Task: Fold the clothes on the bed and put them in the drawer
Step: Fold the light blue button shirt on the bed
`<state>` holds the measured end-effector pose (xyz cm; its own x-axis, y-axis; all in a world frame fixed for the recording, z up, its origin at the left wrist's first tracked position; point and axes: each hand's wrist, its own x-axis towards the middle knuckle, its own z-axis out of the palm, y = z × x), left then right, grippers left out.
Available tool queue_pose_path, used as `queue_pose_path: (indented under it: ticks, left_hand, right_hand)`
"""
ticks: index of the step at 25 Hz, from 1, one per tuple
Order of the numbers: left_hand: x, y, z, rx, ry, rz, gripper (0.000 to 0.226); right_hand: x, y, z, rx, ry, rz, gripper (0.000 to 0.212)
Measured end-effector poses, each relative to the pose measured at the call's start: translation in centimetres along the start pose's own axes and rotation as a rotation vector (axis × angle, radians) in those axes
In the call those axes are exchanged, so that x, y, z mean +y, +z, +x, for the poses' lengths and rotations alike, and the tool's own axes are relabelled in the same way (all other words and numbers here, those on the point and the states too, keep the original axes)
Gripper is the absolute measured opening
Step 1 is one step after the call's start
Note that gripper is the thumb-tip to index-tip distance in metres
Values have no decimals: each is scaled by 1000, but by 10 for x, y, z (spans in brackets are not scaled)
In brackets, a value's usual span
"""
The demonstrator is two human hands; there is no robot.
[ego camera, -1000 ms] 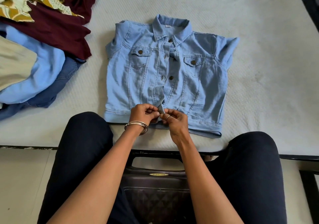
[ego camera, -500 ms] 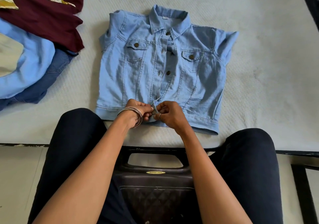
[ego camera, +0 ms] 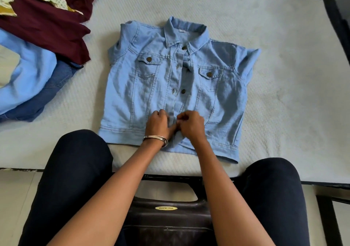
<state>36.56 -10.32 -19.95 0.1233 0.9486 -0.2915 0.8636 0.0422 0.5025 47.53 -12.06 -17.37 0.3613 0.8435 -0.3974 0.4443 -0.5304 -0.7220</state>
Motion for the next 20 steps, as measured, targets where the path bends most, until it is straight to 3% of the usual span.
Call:
queue_pose_path:
  ticks: [3, 5, 8, 11, 14, 18, 20]
  left_hand:
    - [14, -6, 12, -45, 29, 217, 35]
    - [12, -16, 18, -55, 23, 156, 22]
    - [-22, -23, 18, -52, -157, -231, 12]
    - [-34, -27, 13, -52, -283, -618, 16]
    - [-26, -26, 8, 29, -156, -452, 21]
    - [-22, -28, 8, 5, -167, -495, 23]
    - [-19, -30, 10, -16, -148, -488, 11]
  right_hand:
    - [14, 11, 4, 14, 62, 39, 26]
    - [18, 11, 10, -1, 87, 59, 22]
    - [11, 20, 8, -7, 19, -46, 13]
    - [-3, 39, 1, 109, -71, -157, 10]
    - [-9, 37, -5, 135, -96, -72, 19]
    - [-9, 13, 2, 7, -98, -1, 14]
    - [-8, 6, 7, -42, -40, 91, 12]
